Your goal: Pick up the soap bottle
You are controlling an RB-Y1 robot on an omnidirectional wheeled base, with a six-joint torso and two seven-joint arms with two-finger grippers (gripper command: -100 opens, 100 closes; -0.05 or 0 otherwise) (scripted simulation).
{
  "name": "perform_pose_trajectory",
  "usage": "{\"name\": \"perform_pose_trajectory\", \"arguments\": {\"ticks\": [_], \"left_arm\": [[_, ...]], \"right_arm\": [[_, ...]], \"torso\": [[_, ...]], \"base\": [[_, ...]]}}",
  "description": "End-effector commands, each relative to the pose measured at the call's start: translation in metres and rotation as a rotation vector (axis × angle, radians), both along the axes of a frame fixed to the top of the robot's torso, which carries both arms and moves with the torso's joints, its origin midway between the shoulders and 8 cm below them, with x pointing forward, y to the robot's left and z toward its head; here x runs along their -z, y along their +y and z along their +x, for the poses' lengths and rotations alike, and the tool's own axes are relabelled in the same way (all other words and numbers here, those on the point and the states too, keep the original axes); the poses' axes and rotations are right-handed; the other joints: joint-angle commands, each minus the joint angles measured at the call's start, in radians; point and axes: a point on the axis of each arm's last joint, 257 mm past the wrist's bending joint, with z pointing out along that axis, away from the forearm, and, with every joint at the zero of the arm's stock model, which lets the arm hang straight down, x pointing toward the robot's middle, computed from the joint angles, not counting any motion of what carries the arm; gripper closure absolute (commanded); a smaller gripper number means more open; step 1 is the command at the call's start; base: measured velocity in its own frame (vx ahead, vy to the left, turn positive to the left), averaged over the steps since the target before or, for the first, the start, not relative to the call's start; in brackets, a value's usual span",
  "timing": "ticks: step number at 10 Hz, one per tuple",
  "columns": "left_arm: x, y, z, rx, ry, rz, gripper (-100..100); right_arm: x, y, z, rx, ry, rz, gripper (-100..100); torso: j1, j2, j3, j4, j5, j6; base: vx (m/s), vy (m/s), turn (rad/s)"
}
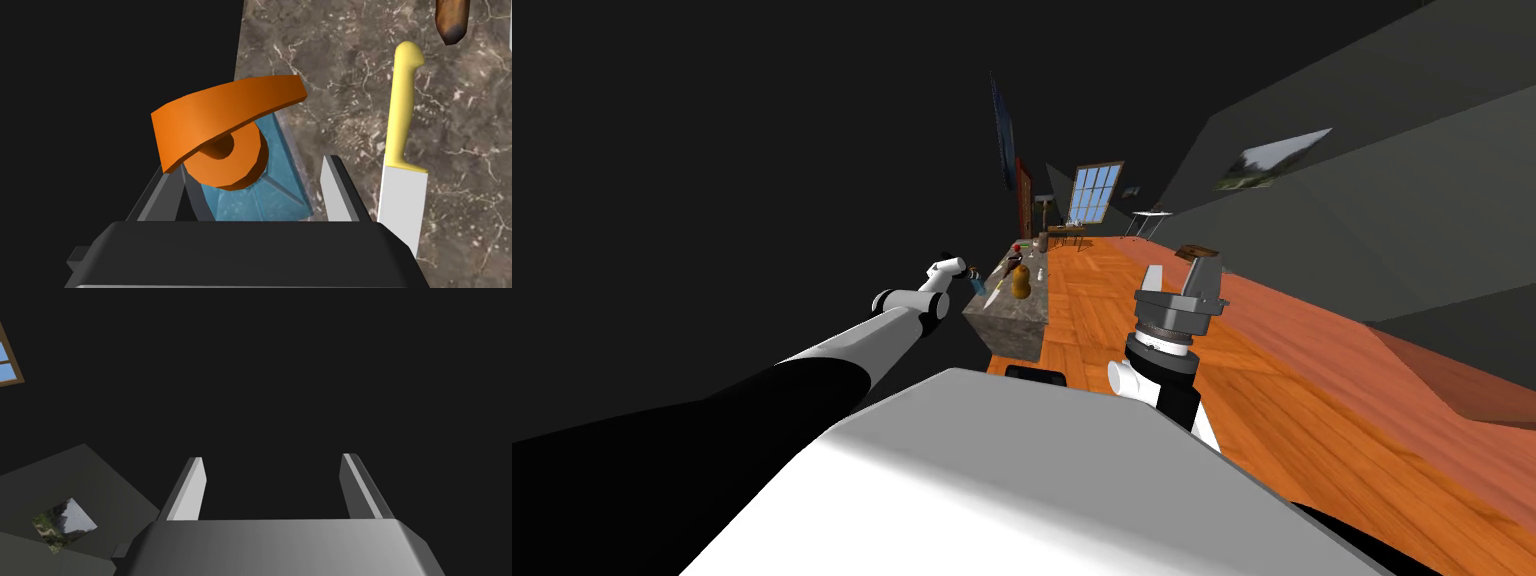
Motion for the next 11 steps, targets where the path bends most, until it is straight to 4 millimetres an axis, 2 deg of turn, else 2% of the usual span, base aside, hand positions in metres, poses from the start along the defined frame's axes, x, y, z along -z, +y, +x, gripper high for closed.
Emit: {"name": "perform_pose_trajectory", "arguments": {"ticks": [1, 3, 6, 9, 10, 11], "left_arm": [[-0.002, -0.011, 0.002, 0.045, 0.007, 0.003, 100], [-0.004, -0.022, 0.003, 0.089, 0.009, 0.003, 100], [-0.007, -0.038, 0.004, 0.157, 0.011, 0.003, 100], [-0.01, -0.049, 0.004, 0.203, 0.01, 0.004, 100], [-0.01, -0.047, 0.005, 0.187, 0.01, 0.002, 100], [-0.01, -0.047, 0.004, 0.191, 0.011, 0.003, 0]], "right_arm": [[0.0, 0.0, 0.0, 0.0, 0.0, 0.0, 0], [0.0, 0.0, 0.0, 0.0, 0.0, 0.0, 0], [0.0, 0.0, 0.0, 0.0, 0.0, 0.0, 0], [0.0, 0.0, 0.0, 0.0, 0.0, 0.0, 0], [0.0, 0.0, 0.0, 0.0, 0.0, 0.0, 0], [0.0, 0.0, 0.0, 0.0, 0.0, 0.0, 0]], "torso": [[0.0, 0.0, 0.0, 0.0, 0.0, 0.0], [-0.007, -0.003, -0.002, -0.001, -0.002, 0.005], [-0.005, -0.001, -0.001, 0.0, -0.002, 0.006], [-0.002, 0.001, 0.001, 0.001, -0.002, 0.007], [-0.003, 0.0, 0.0, 0.001, -0.002, 0.006], [-0.001, 0.001, 0.001, 0.001, -0.002, 0.007]], "base": [[0.123, -0.14, 0.332], [0.111, -0.122, 0.243], [0.071, -0.094, 0.223], [0.05, -0.058, 0.135], [0.03, -0.039, 0.055], [0.004, -0.006, -0.007]]}}
